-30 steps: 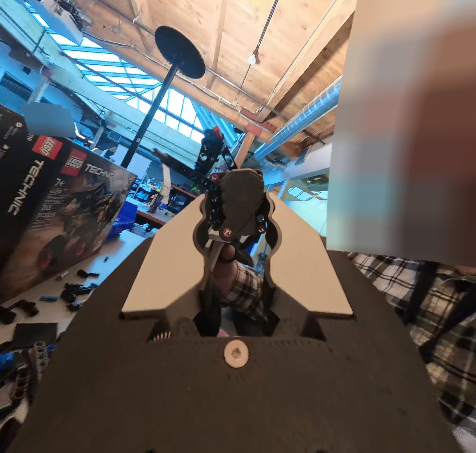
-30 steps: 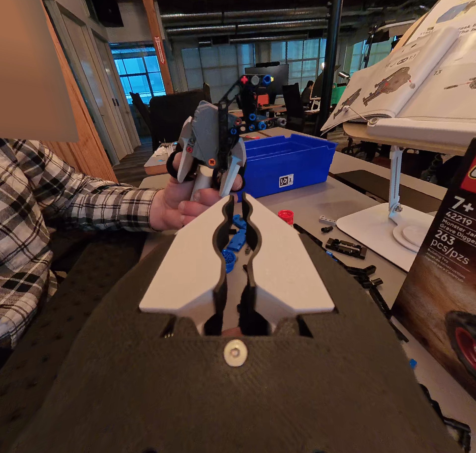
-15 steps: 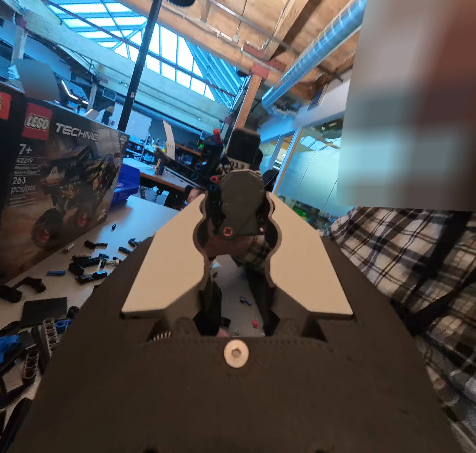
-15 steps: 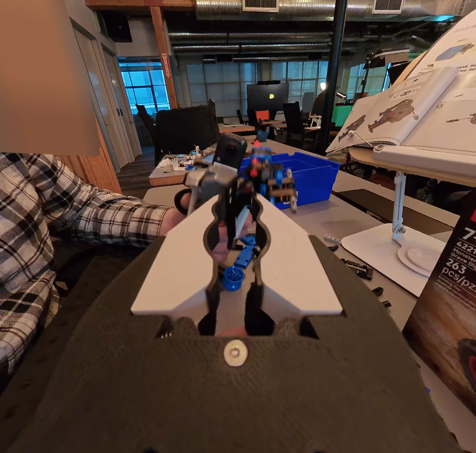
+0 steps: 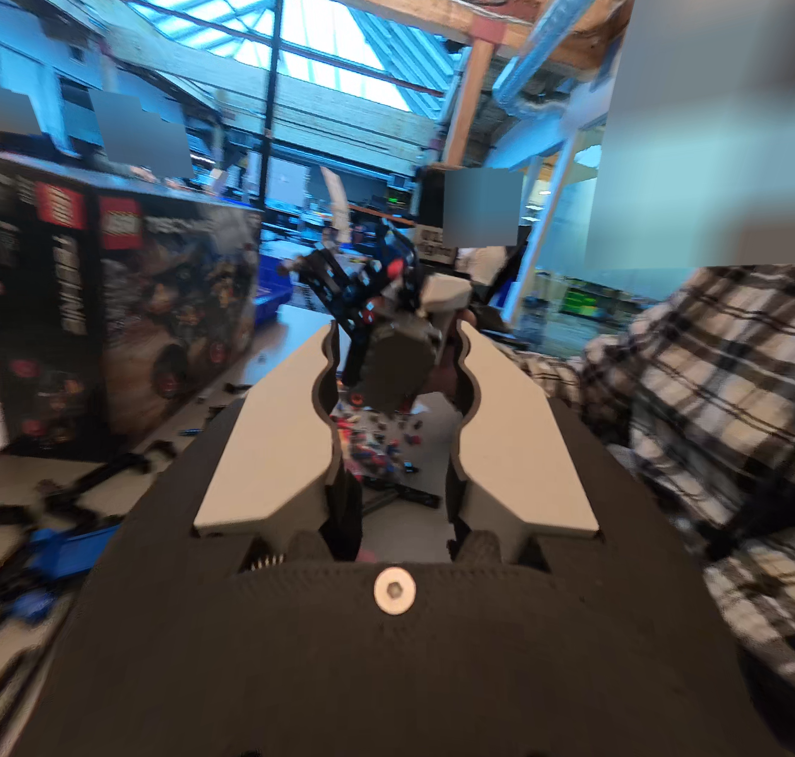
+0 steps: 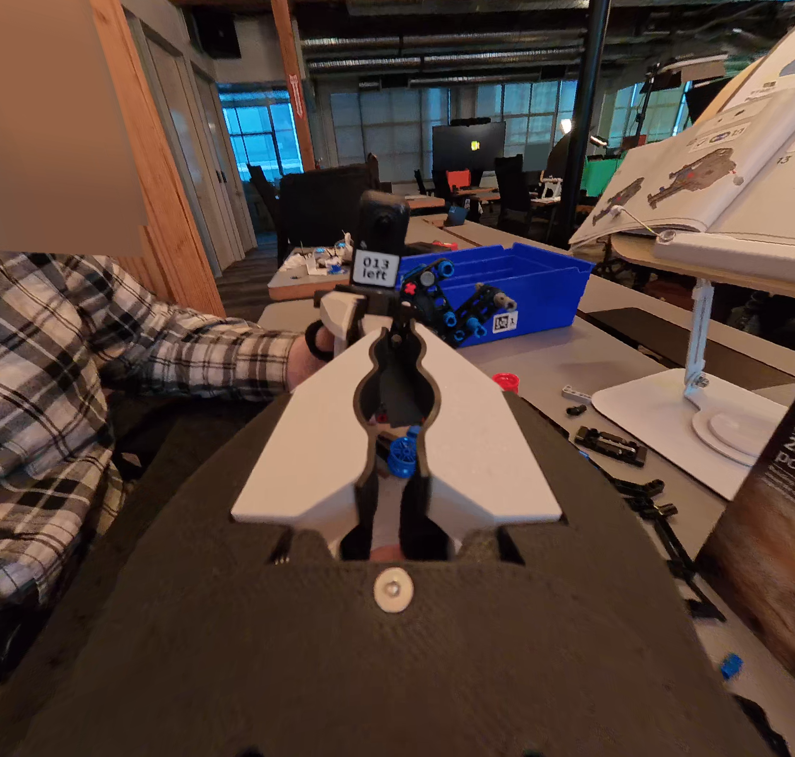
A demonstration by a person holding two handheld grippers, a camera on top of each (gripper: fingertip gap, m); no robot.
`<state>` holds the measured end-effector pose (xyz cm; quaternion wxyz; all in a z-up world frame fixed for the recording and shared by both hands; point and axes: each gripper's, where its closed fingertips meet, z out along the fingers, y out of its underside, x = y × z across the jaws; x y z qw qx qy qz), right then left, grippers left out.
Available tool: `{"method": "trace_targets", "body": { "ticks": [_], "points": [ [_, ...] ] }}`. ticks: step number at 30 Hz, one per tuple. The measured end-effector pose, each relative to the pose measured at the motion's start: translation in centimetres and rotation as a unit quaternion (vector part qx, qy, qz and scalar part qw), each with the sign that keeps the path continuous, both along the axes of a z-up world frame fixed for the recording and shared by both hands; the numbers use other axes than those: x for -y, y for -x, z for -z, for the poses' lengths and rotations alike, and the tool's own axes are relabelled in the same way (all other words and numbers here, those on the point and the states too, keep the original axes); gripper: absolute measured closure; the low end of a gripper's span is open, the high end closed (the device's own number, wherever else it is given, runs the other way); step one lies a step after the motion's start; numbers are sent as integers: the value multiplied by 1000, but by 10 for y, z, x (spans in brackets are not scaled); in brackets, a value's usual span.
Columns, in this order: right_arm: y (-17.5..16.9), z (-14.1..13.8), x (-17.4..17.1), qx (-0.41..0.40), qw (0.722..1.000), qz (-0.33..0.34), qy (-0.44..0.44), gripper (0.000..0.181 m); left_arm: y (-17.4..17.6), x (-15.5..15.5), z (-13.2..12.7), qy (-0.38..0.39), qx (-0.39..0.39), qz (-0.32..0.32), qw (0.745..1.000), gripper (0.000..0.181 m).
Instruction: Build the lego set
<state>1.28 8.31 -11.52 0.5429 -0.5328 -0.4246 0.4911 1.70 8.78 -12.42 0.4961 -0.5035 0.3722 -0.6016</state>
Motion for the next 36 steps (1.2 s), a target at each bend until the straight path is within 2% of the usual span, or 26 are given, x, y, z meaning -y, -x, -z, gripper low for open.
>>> {"method": "trace_targets", "body": {
  "ticks": [5, 9, 14, 20, 24, 27, 29, 36],
  "points": [
    [4, 15, 2, 61, 997, 8, -36, 175, 12, -7, -5, -81, -42, -76, 993, 136],
    [8, 22, 6, 77, 996, -4, -44, 174, 1, 3, 9, -109, -101, -62, 987, 143],
    [8, 22, 8, 53, 998, -31, -7, 175, 8, -4, 4, -113, -92, -80, 986, 166],
    [7, 20, 11, 43, 998, -47, 8, 174, 7, -2, 4, -138, -105, -89, 981, 167],
    [6, 15, 10, 28, 998, -48, 27, 162, 2, 0, 9, -161, -125, -98, 974, 172],
    [6, 15, 8, 24, 998, -42, 33, 165, 0, 3, 10, -182, -134, -107, 968, 173],
    [5, 15, 8, 25, 998, -47, 36, 175, -1, 4, 11, -187, -141, -107, 966, 174],
    [6, 19, 9, 37, 998, -46, 25, 176, 1, 10, 12, -162, -133, -80, 974, 156]
  ]
}}
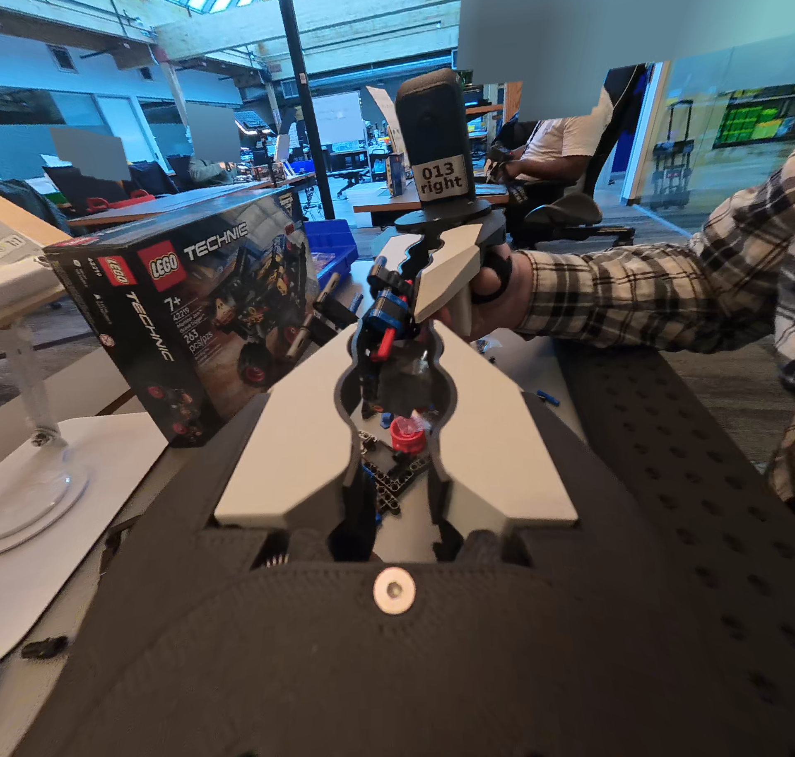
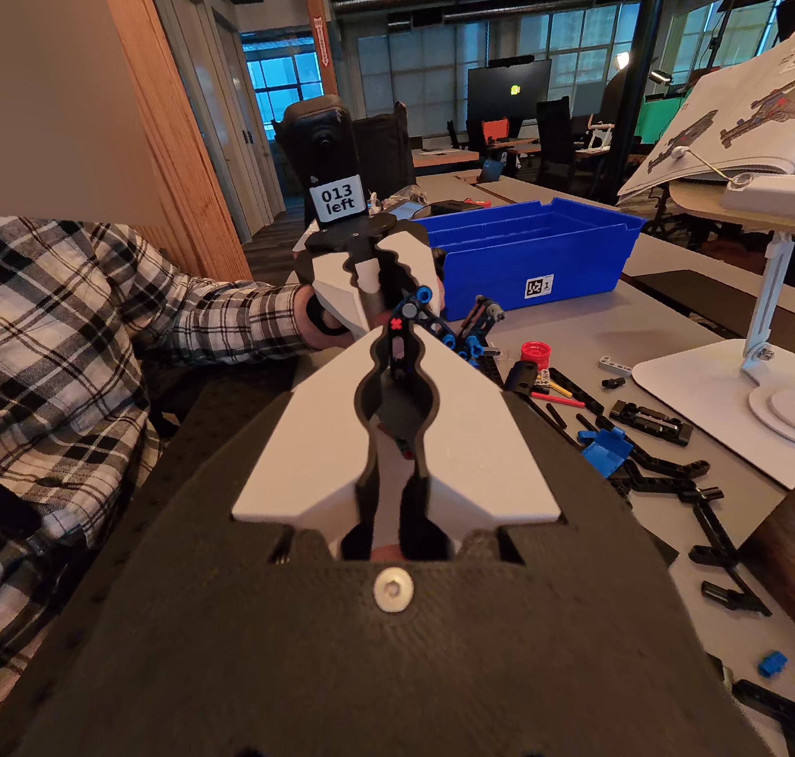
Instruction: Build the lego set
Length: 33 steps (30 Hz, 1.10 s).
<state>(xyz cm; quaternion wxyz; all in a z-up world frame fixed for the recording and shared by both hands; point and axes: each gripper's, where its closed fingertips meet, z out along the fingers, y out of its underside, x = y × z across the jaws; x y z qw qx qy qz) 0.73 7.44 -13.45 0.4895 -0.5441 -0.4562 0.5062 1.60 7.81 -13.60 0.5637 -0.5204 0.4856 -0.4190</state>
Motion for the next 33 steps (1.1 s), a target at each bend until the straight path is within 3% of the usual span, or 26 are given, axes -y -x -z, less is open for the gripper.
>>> {"method": "trace_targets", "body": {
  "ticks": [5, 9, 14, 18, 29, 33],
  "points": [
    [0, 1, 3, 2, 1000, -11, 1, 176, 3, 0, 0, 17, 12, 9, 1000, 164],
    [0, 3, 4, 4, 1000, -21, 12, 176, 5, 2, -2, -24, -3, -8, 1000, 155],
    [2, 6, 7, 5, 999, -32, 21, 176, -3, 3, 9, -94, -53, -33, 994, 158],
    [2, 6, 5, 1, 999, -31, 26, 176, -2, -2, 9, -117, -65, -52, 990, 168],
    [3, 9, 2, 7, 999, -21, 34, 176, -5, -7, 12, -159, -95, -73, 980, 168],
    [-5, 1, -1, -9, 998, -21, 57, 167, -6, -8, 12, -164, -101, -77, 978, 168]
  ]
}}
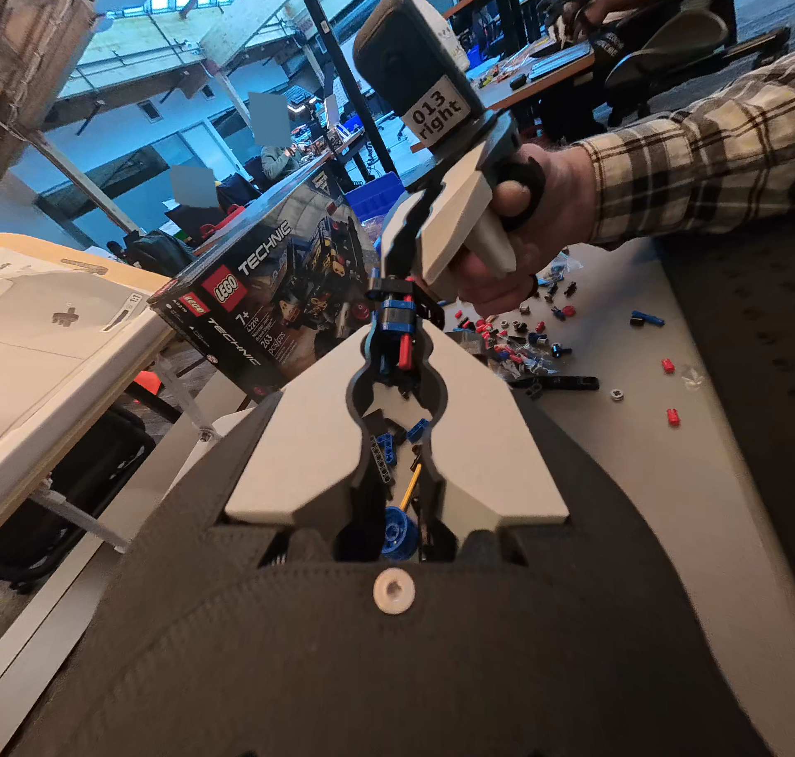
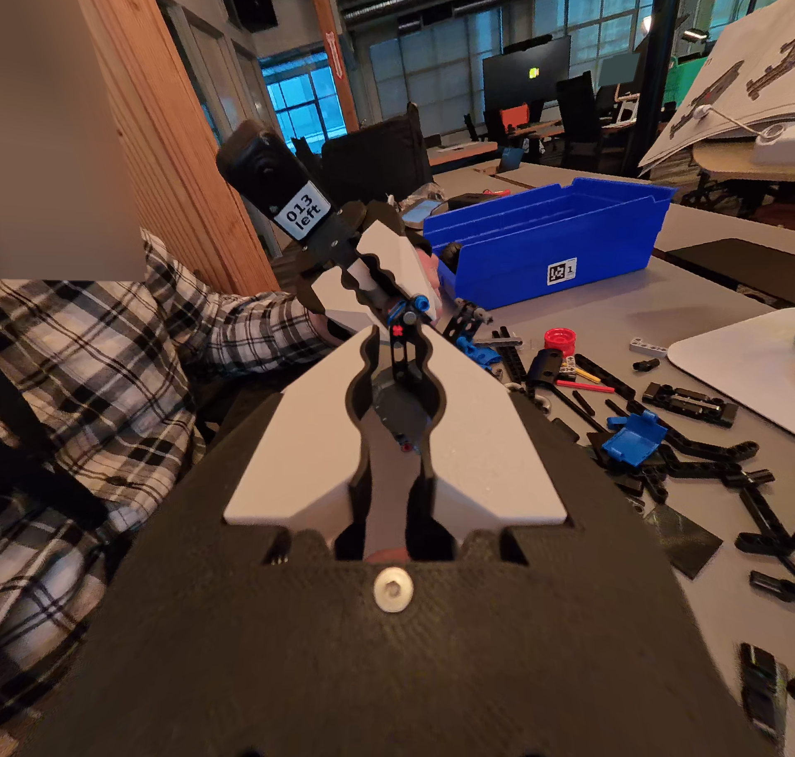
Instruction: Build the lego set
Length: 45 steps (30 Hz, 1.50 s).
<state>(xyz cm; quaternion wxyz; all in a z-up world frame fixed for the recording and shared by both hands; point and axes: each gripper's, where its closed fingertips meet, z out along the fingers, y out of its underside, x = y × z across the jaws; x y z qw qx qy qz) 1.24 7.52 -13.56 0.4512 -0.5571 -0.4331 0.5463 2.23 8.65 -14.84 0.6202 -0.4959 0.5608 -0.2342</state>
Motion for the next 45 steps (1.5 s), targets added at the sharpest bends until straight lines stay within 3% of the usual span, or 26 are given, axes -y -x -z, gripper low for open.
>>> {"method": "trace_targets", "body": {
  "ticks": [2, 12, 21, 29, 40, 45],
  "points": [
    [2, 3, -2, 8, 1000, 4, 9, 160, -3, 1, 4, -12, -14, -3, 1000, 168],
    [11, 6, 3, 5, 1000, 0, 13, 171, -7, 1, 6, -54, -36, -7, 998, 167],
    [13, 3, 11, -11, 999, -8, 43, 174, -4, 6, 1, -153, -85, -26, 984, 168],
    [9, 13, 25, -6, 999, -20, 46, 176, -3, 21, 8, -190, -114, -15, 975, 168],
    [11, 33, 19, 13, 991, -32, 132, 173, 7, 15, 28, -74, -85, 7, 994, 169],
    [7, 35, 11, 17, 992, -10, 127, 167, 19, 12, 20, -37, -44, 5, 998, 168]
  ]
}}
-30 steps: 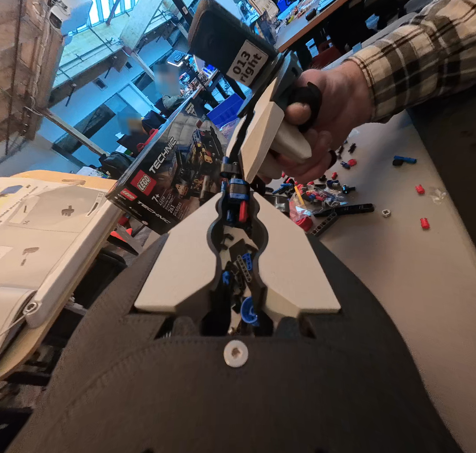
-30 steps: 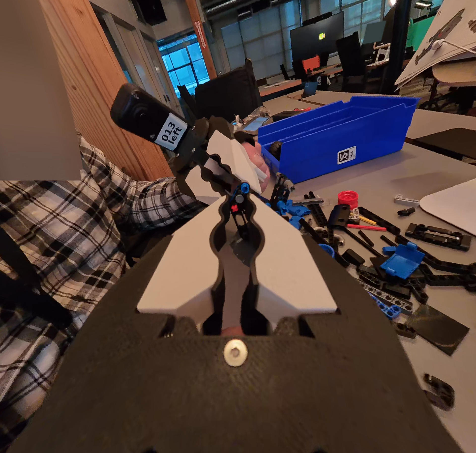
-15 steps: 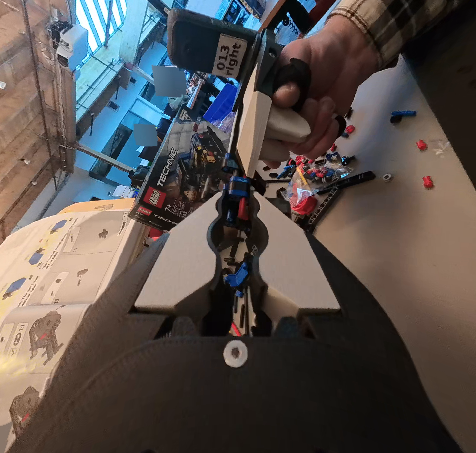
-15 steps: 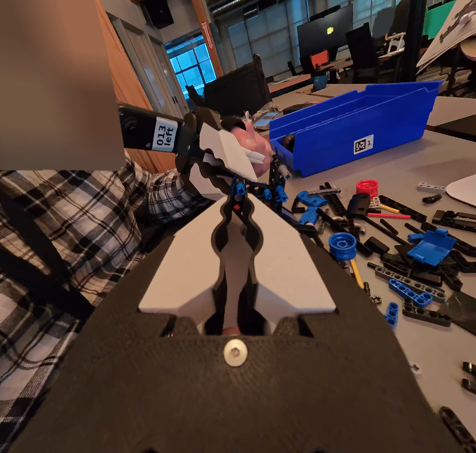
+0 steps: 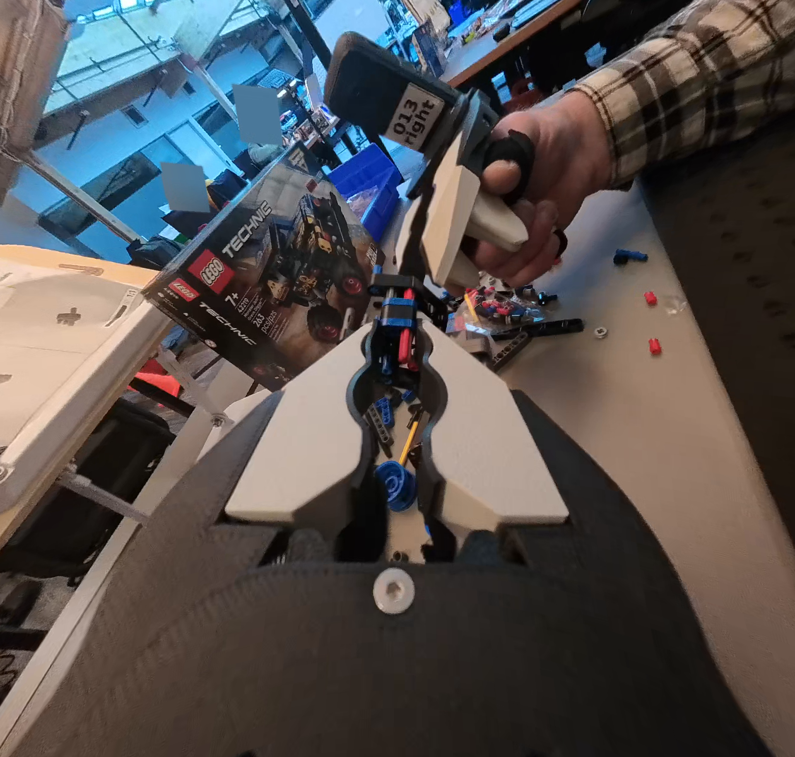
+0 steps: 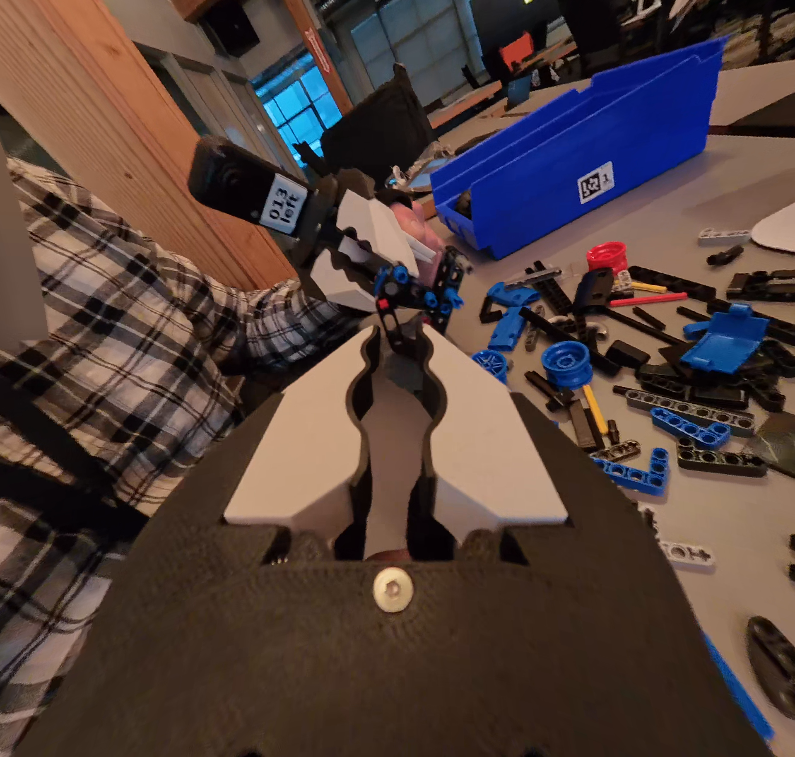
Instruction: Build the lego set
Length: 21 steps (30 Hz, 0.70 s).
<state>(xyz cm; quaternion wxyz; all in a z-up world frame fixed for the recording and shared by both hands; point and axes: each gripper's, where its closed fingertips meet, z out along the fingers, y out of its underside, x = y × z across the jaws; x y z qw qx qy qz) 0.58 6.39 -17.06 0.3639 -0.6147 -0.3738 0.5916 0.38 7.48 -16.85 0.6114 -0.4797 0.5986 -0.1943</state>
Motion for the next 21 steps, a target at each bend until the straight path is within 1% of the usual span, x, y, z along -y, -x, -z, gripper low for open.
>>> {"method": "trace_targets", "body": {
  "ticks": [4, 6, 7, 10, 12, 17, 21],
  "points": [
    [9, -1, 5, -9, 1000, -10, 13, 158, -6, 6, 9, -18, -24, 7, 1000, 169],
    [12, 1, 7, -9, 1000, -15, 19, 171, -9, 7, 12, -30, -31, 4, 999, 169],
    [11, 1, 8, -8, 1000, -15, 18, 173, -9, 7, 12, -32, -33, 3, 999, 169],
    [11, -1, 8, -6, 1000, -13, 7, 175, -9, 7, 10, -16, -21, -2, 1000, 166],
    [9, -2, 8, -13, 1000, -17, 9, 175, -7, 3, 11, -25, -27, -14, 999, 162],
    [7, -5, 8, -27, 999, -25, 23, 175, -3, 6, 9, -31, -32, -5, 999, 169],
    [5, -8, 5, -40, 999, -18, 29, 172, 1, 5, 4, -27, -19, -7, 999, 169]
  ]
}}
